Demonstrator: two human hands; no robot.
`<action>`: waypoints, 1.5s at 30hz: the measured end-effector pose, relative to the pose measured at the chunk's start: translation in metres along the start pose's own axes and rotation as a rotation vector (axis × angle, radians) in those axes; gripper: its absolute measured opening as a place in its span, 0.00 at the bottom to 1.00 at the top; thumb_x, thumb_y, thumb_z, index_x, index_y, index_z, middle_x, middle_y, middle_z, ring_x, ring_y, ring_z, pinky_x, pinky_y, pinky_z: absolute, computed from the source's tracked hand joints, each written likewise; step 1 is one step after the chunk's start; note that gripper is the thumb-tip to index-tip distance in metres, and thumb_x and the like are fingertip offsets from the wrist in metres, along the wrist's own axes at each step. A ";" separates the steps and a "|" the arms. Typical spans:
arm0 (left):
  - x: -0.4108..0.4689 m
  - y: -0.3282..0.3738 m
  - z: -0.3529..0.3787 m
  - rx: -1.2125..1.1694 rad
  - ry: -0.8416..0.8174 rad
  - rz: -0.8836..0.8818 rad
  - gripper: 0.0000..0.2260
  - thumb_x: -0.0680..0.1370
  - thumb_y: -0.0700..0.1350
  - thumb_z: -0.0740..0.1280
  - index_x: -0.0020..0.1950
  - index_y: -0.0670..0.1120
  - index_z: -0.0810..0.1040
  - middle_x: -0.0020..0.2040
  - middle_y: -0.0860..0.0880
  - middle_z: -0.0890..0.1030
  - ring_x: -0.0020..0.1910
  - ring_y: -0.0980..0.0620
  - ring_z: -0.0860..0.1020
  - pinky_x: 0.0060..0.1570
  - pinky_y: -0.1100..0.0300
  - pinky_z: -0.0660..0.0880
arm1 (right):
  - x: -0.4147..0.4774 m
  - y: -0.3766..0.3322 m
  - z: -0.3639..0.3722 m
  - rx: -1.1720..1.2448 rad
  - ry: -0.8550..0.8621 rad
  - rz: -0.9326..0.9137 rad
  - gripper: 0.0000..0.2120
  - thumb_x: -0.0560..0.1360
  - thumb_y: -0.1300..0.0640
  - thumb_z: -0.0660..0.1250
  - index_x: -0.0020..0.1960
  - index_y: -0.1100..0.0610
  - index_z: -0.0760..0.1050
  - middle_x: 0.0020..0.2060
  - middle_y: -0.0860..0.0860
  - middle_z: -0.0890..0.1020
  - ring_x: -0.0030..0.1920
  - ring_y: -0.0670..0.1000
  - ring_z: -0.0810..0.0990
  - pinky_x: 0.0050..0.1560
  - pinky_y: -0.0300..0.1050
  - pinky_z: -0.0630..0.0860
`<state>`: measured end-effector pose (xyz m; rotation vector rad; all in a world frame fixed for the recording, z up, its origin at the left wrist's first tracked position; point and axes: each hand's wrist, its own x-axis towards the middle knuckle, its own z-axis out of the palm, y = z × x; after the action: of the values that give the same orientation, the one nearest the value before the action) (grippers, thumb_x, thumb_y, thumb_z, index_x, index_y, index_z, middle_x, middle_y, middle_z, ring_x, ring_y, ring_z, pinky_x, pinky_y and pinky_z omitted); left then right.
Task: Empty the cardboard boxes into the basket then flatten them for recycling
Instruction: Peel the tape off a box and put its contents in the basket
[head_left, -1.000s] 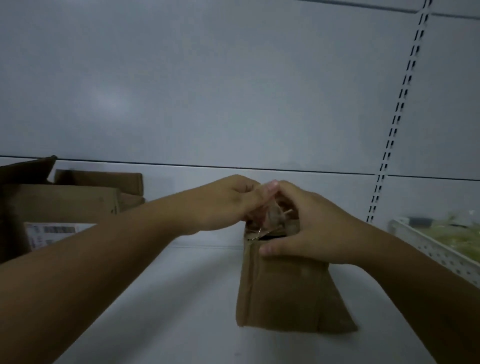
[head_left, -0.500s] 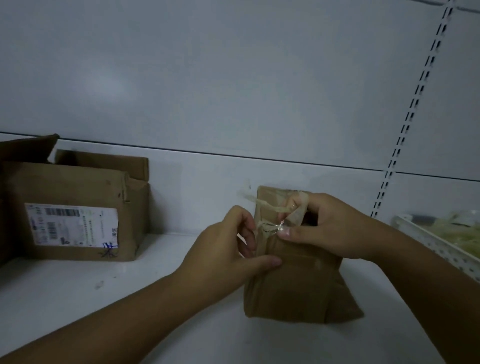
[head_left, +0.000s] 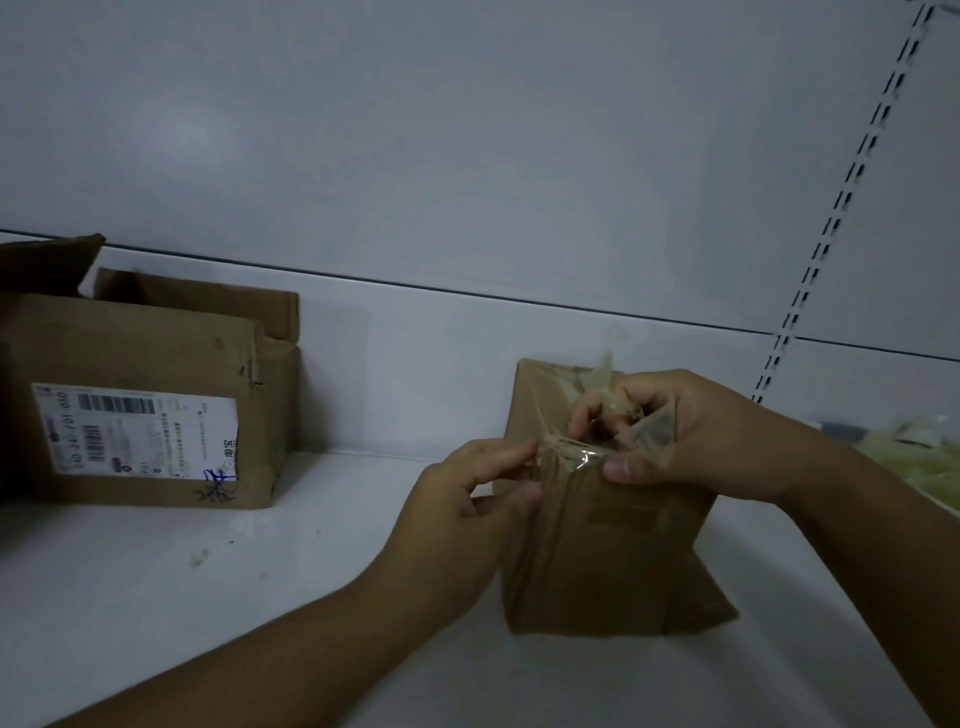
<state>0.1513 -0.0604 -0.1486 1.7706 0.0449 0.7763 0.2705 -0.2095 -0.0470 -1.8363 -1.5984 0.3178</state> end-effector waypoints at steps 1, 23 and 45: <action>-0.001 0.000 0.001 0.001 0.032 0.013 0.14 0.73 0.33 0.68 0.57 0.45 0.81 0.52 0.48 0.82 0.50 0.59 0.80 0.45 0.71 0.75 | 0.000 0.000 0.000 0.009 -0.004 0.006 0.13 0.63 0.57 0.74 0.37 0.38 0.79 0.45 0.48 0.82 0.46 0.47 0.80 0.45 0.31 0.75; 0.070 0.107 -0.028 0.069 -0.358 -0.237 0.10 0.74 0.37 0.63 0.32 0.43 0.76 0.29 0.47 0.79 0.27 0.52 0.78 0.26 0.63 0.74 | 0.002 -0.004 0.003 0.095 0.031 0.059 0.18 0.66 0.53 0.74 0.52 0.39 0.73 0.45 0.43 0.80 0.47 0.40 0.79 0.45 0.31 0.74; 0.024 0.044 0.001 0.322 0.062 0.244 0.09 0.71 0.45 0.71 0.38 0.61 0.80 0.41 0.64 0.82 0.47 0.68 0.77 0.44 0.77 0.71 | 0.010 0.000 0.008 0.215 0.227 0.266 0.15 0.76 0.55 0.64 0.32 0.47 0.81 0.30 0.39 0.81 0.35 0.37 0.78 0.42 0.33 0.71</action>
<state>0.1553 -0.0675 -0.0995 2.0817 -0.0058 1.0456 0.2677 -0.1970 -0.0507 -1.8436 -1.1246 0.3687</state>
